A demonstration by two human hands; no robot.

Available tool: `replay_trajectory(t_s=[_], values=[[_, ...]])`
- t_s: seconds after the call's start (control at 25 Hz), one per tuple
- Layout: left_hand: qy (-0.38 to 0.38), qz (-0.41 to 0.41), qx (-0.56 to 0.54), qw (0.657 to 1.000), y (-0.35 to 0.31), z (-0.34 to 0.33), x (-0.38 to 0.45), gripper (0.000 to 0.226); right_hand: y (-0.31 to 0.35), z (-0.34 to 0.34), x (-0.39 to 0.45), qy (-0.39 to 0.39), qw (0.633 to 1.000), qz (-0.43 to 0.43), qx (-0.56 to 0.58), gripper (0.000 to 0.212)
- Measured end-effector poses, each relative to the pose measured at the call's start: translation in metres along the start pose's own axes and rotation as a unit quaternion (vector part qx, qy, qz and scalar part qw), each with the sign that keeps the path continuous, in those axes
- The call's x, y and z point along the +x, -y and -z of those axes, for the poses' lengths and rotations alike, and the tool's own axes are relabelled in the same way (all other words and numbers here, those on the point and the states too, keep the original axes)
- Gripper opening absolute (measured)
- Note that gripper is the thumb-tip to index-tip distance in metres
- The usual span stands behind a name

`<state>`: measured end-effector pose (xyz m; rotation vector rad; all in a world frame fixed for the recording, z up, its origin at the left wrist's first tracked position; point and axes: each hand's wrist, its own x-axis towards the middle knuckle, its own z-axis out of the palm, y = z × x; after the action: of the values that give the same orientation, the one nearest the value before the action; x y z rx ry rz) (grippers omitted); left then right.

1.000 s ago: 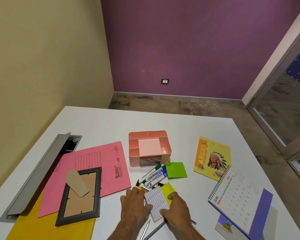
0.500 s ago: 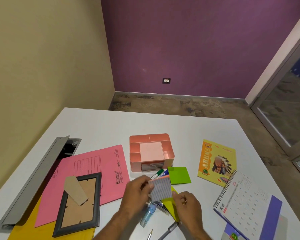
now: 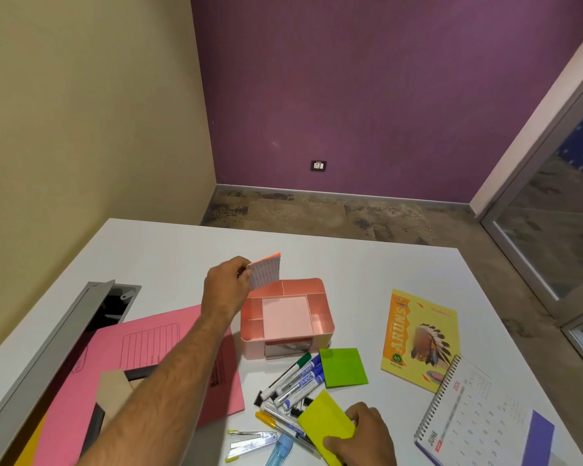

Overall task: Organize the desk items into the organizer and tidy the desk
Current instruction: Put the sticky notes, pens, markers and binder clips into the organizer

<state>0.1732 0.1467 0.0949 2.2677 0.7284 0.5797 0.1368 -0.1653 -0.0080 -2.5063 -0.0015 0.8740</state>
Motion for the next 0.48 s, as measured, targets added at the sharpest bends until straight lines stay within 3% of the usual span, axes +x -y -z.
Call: replay_trajectory(t_s=[0.16, 0.4, 0.48], values=[[0.075, 0.013, 0.074, 0.994, 0.011, -0.015, 0.008, 0.009, -0.005, 0.004, 0.005, -0.031, 0.987, 0.002, 0.159, 0.019], [0.153, 0.022, 0.155, 0.976, 0.025, -0.032, 0.005, 0.018, 0.017, 0.029, 0.007, -0.025, 0.936, 0.007, 0.351, 0.022], [0.153, 0.03, 0.165, 0.974, 0.03, -0.035, 0.003, 0.022, 0.035, 0.044, 0.002, -0.018, 0.909, 0.026, 0.415, 0.014]])
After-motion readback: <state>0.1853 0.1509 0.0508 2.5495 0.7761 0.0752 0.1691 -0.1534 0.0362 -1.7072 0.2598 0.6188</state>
